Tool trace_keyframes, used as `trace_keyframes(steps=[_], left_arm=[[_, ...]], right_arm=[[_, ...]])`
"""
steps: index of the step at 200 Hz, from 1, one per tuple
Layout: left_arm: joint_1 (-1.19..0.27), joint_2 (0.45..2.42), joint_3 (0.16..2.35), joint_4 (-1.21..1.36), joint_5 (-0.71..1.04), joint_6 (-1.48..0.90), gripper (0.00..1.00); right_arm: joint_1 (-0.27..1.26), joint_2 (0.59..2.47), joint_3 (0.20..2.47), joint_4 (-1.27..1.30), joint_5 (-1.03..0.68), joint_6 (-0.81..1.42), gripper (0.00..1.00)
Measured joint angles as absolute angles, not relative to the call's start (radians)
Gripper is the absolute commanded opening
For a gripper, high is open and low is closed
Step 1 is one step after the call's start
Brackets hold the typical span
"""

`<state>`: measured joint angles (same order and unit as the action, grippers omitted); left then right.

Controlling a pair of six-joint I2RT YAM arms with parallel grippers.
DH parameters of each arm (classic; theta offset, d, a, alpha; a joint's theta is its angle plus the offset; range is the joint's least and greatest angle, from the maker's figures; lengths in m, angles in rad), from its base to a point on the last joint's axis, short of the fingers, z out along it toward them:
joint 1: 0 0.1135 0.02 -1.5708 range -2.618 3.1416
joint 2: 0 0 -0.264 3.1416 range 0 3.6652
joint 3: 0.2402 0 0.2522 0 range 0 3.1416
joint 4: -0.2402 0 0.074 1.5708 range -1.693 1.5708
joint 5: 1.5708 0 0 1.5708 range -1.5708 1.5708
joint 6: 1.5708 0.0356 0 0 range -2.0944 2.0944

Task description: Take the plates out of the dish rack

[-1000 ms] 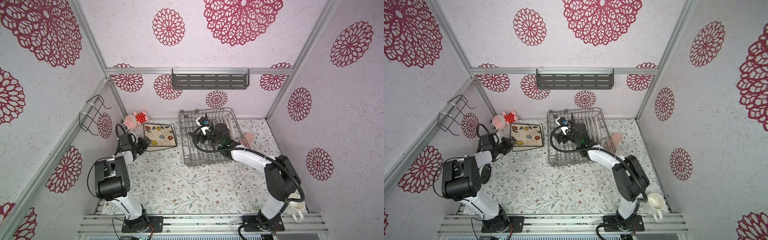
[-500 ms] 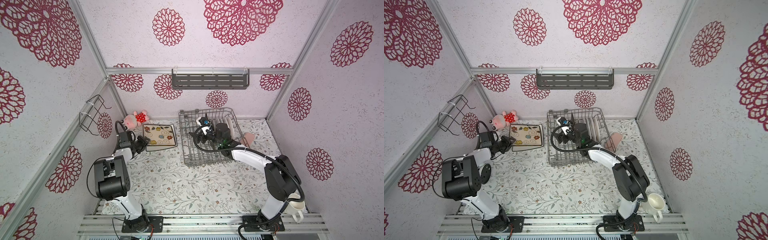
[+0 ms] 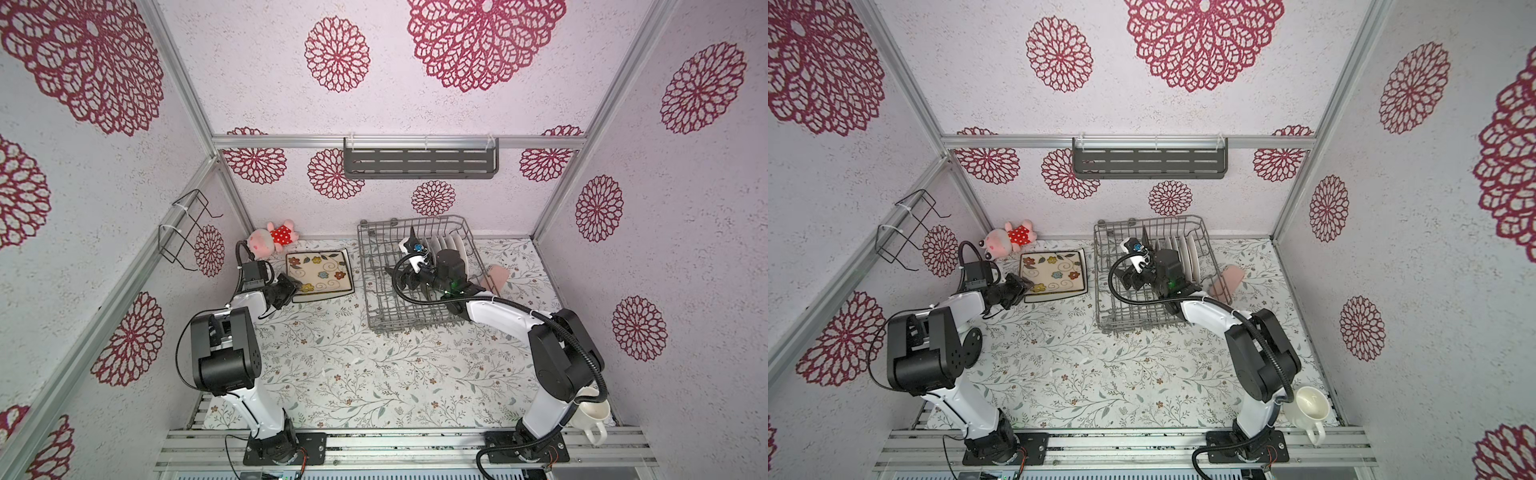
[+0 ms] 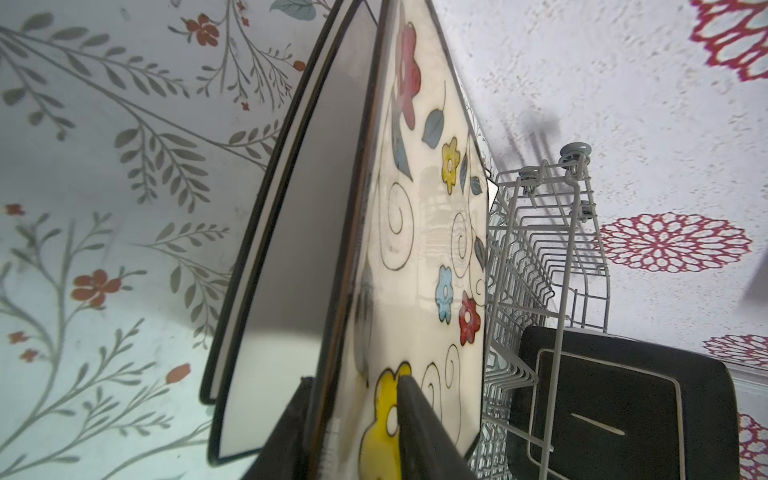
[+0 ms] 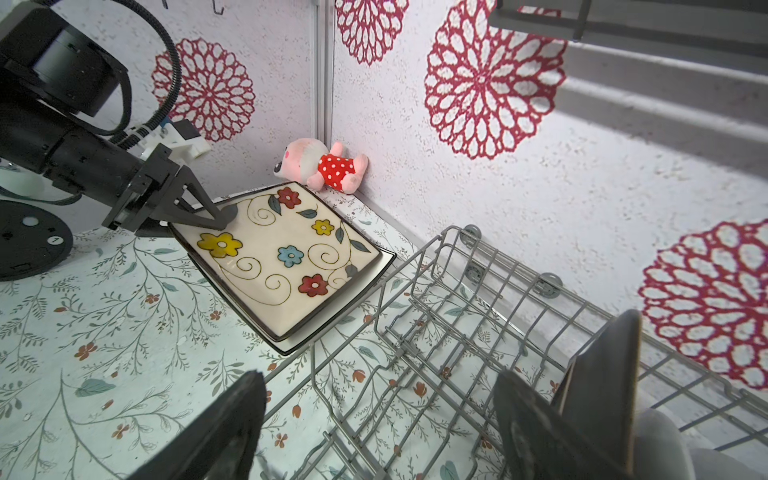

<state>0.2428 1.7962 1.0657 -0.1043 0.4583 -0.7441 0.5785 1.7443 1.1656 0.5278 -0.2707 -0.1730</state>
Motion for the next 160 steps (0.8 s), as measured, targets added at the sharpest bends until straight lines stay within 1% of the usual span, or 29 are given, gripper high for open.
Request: trace_keyframes(steps=[160], left_arm=[[0.22, 1.835, 1.143, -0.253, 0.38, -0.666, 0.36]], right_arm=[[0.569, 1.739, 1.138, 0.559, -0.291, -0.172, 0.89]])
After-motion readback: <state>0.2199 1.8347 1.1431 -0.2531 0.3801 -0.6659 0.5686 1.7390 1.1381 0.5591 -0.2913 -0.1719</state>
